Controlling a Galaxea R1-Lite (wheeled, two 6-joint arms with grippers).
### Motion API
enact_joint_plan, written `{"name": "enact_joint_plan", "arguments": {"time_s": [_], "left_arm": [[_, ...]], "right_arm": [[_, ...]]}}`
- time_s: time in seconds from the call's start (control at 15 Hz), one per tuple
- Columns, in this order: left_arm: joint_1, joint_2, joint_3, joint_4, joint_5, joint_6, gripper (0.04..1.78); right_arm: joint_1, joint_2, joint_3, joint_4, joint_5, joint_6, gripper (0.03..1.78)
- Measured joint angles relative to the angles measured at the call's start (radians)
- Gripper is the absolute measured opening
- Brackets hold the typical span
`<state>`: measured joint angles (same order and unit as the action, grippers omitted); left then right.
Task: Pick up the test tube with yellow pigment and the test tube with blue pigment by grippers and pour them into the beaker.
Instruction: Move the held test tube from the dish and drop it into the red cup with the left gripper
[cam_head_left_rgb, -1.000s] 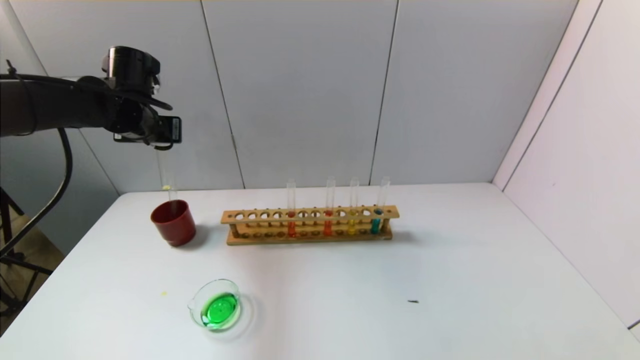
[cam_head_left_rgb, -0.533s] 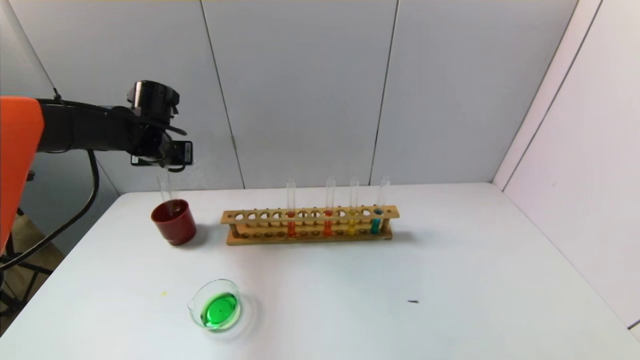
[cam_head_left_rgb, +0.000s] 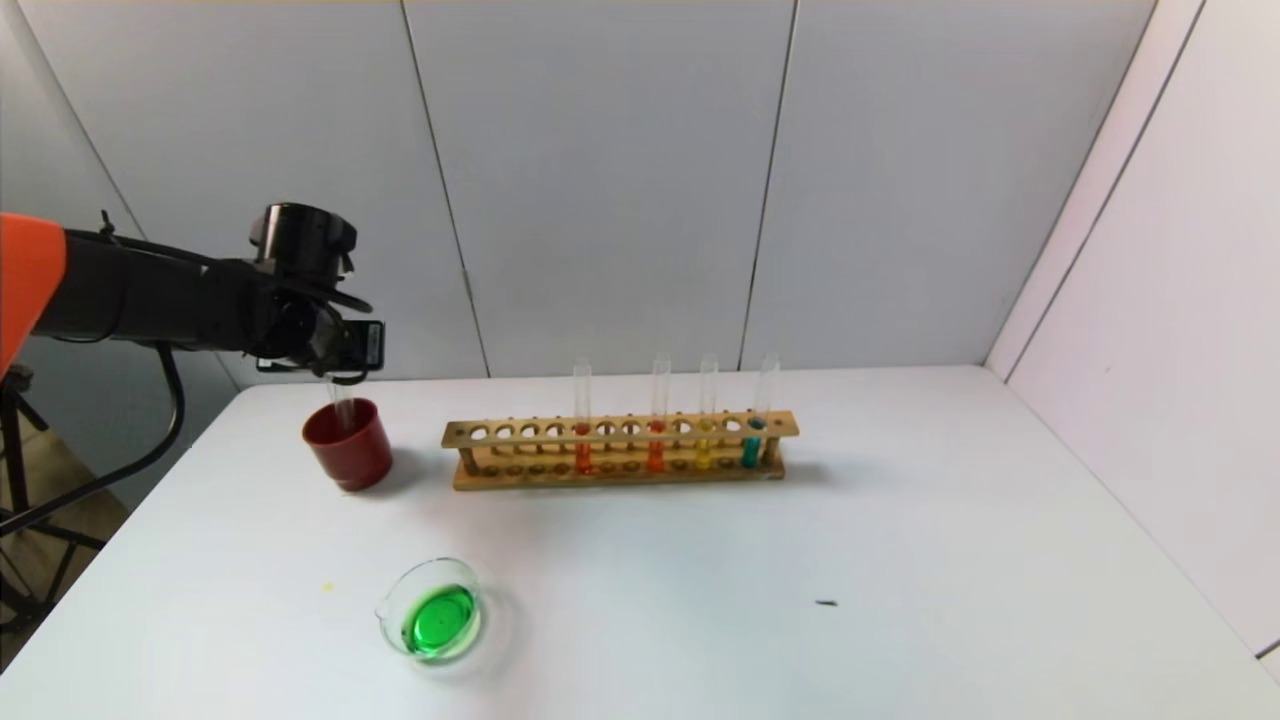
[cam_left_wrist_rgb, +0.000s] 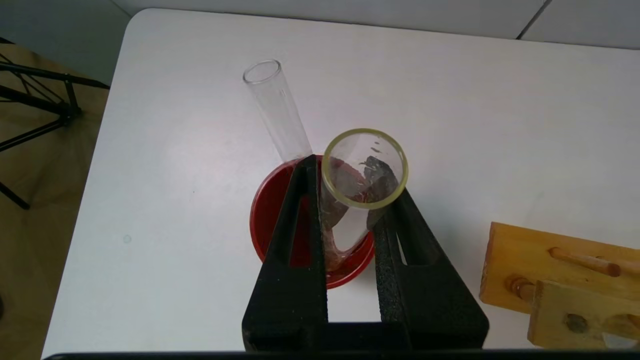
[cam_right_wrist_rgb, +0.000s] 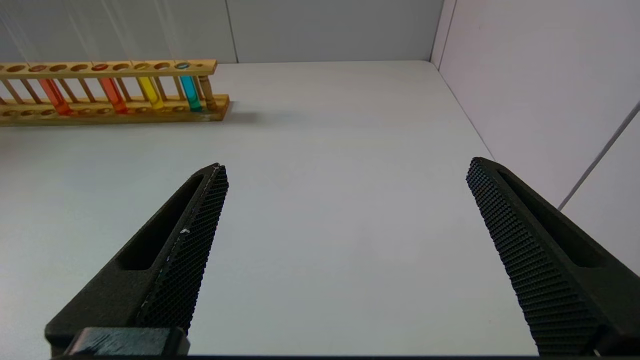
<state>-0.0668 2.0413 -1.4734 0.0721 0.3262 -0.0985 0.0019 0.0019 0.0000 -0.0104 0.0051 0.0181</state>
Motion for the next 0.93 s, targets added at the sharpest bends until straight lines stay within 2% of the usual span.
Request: {"name": "enact_joint_plan", "arguments": {"time_s": [0.67,0.8,0.93], "left_arm": [[-0.041,-0.02,0.274,-0.259,-0.01,0.004,0.36],[-0.042,-0.043,0.302,-0.266,-0.012,0.008,0.49],[-0.042,-0.076,0.312,-0.265,-0.015,0.019,0.75]], "right_arm": [[0.0,0.0,0.0,0.0,0.0,0.0,1.74],[0.0,0.0,0.0,0.0,0.0,0.0,1.74],[0.0,0.0,0.0,0.0,0.0,0.0,1.74]]}}
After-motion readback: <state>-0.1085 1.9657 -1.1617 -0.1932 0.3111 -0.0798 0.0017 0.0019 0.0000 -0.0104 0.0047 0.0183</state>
